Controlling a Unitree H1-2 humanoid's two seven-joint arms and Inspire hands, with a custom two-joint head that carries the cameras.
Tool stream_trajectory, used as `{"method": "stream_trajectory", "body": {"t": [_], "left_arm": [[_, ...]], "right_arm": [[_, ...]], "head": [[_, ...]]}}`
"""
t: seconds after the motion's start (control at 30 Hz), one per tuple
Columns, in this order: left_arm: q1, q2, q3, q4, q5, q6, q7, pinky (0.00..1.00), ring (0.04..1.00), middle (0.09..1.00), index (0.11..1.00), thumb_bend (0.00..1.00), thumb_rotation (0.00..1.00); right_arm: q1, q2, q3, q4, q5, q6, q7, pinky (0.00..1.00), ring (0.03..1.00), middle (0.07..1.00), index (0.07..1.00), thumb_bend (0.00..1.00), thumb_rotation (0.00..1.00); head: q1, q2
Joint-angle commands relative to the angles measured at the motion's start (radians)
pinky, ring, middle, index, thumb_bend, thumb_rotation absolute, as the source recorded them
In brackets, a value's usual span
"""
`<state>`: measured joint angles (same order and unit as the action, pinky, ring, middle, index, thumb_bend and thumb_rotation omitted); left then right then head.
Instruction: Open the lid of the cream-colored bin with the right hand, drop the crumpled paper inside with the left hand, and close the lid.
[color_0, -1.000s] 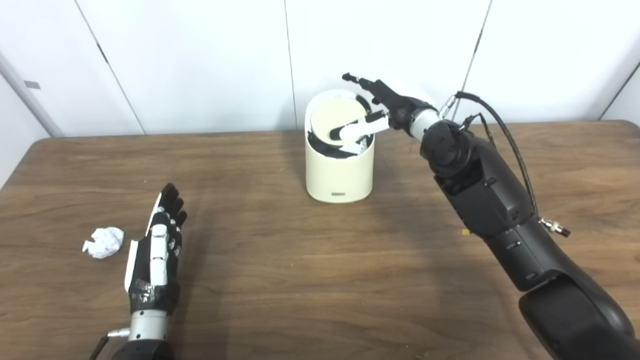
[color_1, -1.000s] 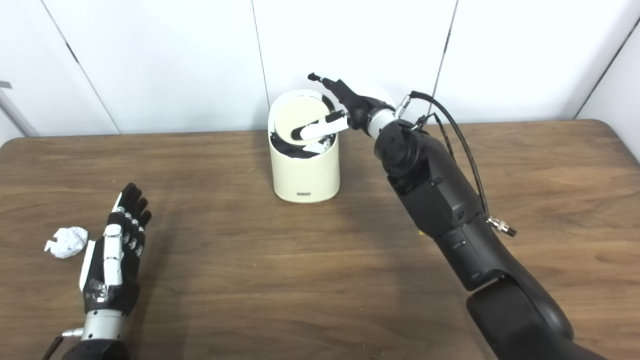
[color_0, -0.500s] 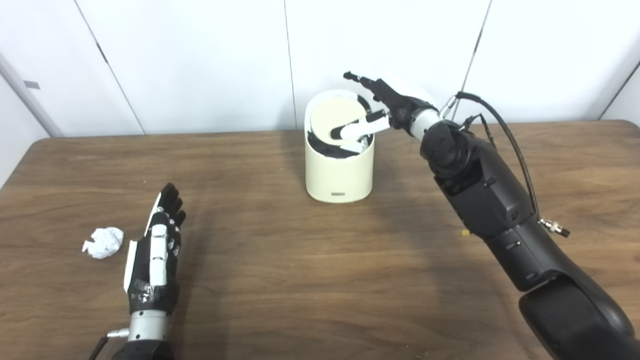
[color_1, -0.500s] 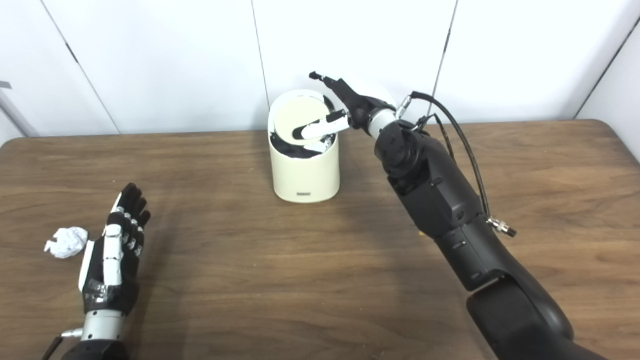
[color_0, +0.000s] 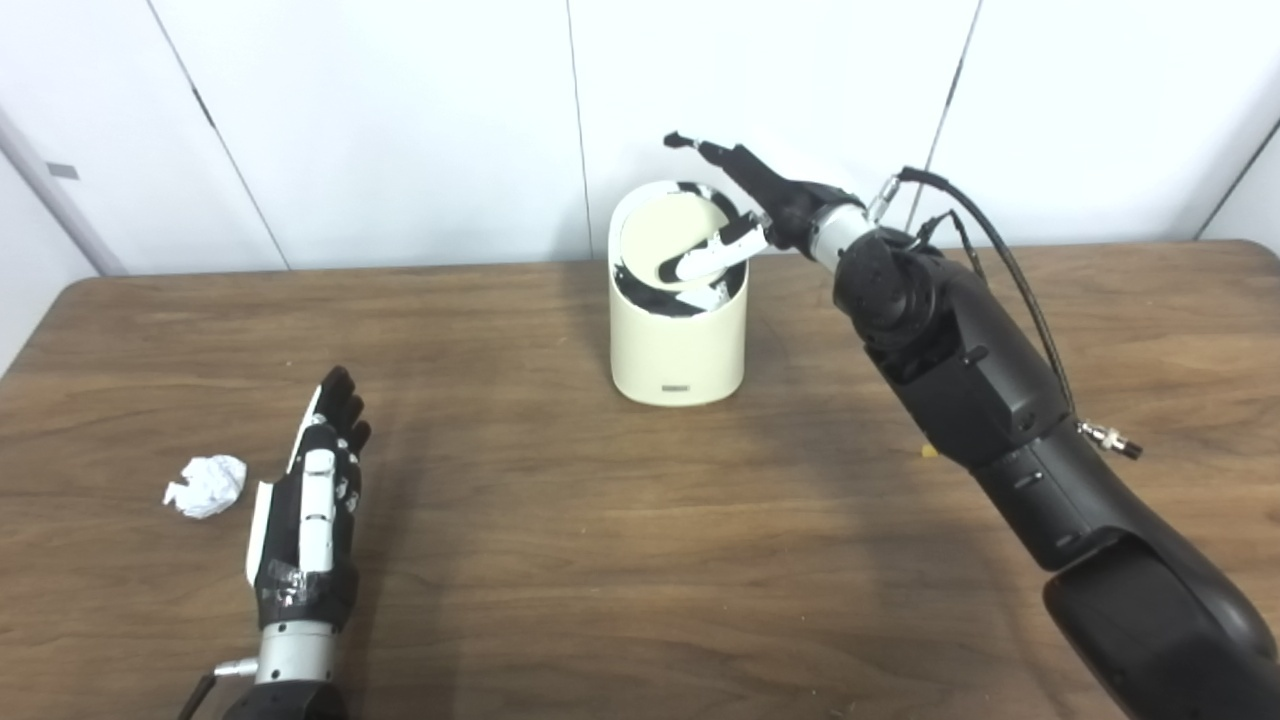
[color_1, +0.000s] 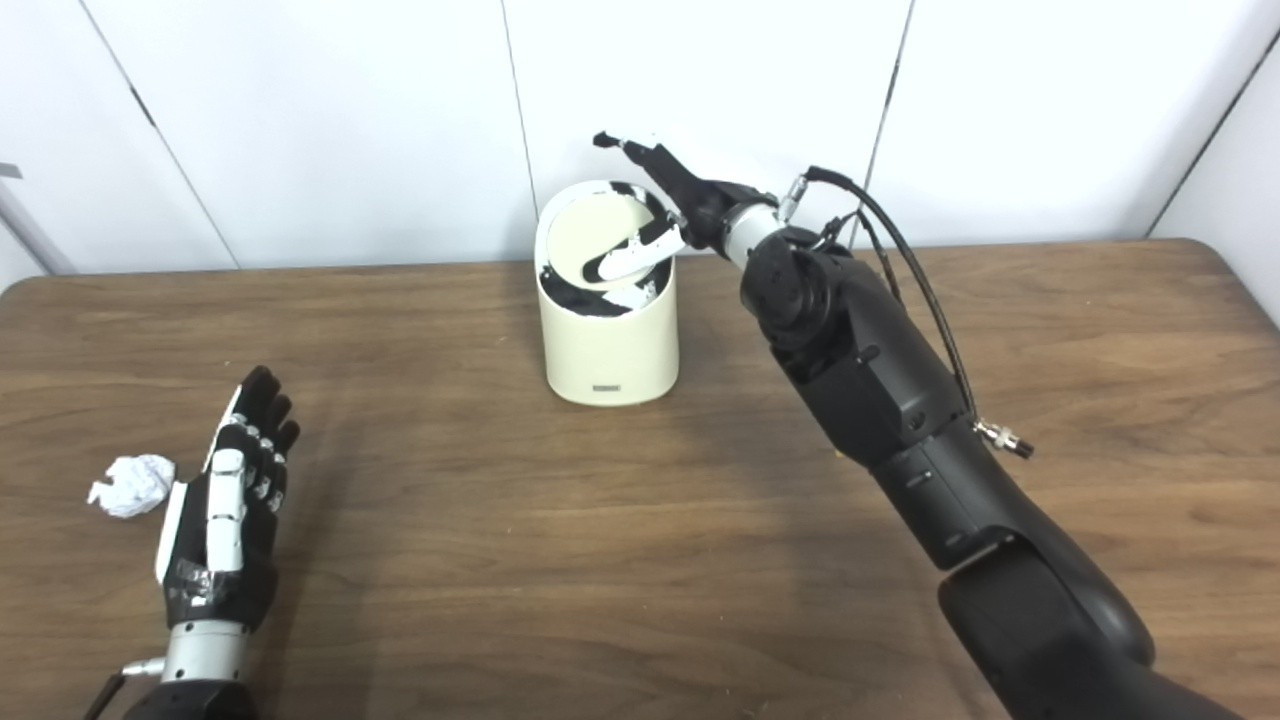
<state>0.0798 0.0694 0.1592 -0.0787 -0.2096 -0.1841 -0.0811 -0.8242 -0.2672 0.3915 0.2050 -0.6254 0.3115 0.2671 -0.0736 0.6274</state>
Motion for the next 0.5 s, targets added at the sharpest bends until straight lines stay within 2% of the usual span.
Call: {"method": "stream_trajectory", "body": {"t": [0.0,0.2,0.4,0.47], "left_arm": [[0.049,-0.037,-0.015,0.042,-0.013,-0.019,0.002,1.0,1.0,0.99,0.977,0.4,0.85],[0.05,-0.041,-0.013,0.041,-0.01,-0.021,0.005,1.0,1.0,0.986,0.972,0.4,0.86],[0.052,-0.043,-0.015,0.041,0.0,-0.021,0.01,1.0,1.0,0.99,0.976,0.39,0.87],[0.054,-0.044,-0.013,0.041,-0.005,-0.022,0.01,1.0,1.0,0.99,0.975,0.39,0.86]], "right_arm": [[-0.022,-0.027,0.011,0.0,-0.041,-0.009,-0.002,0.93,0.969,0.946,0.904,0.83,0.24],[-0.016,-0.023,0.013,0.009,-0.049,-0.018,-0.005,0.94,0.98,0.959,0.913,0.82,0.22],[-0.005,-0.015,-0.017,0.0,-0.031,-0.029,-0.037,0.92,0.97,0.951,0.914,0.77,0.36],[0.008,-0.006,-0.055,-0.019,-0.006,-0.031,-0.062,0.88,0.959,0.944,0.911,0.75,0.39]], "head": [[-0.001,0.002],[0.0,0.0],[0.005,0.0],[0.006,0.001]]}}
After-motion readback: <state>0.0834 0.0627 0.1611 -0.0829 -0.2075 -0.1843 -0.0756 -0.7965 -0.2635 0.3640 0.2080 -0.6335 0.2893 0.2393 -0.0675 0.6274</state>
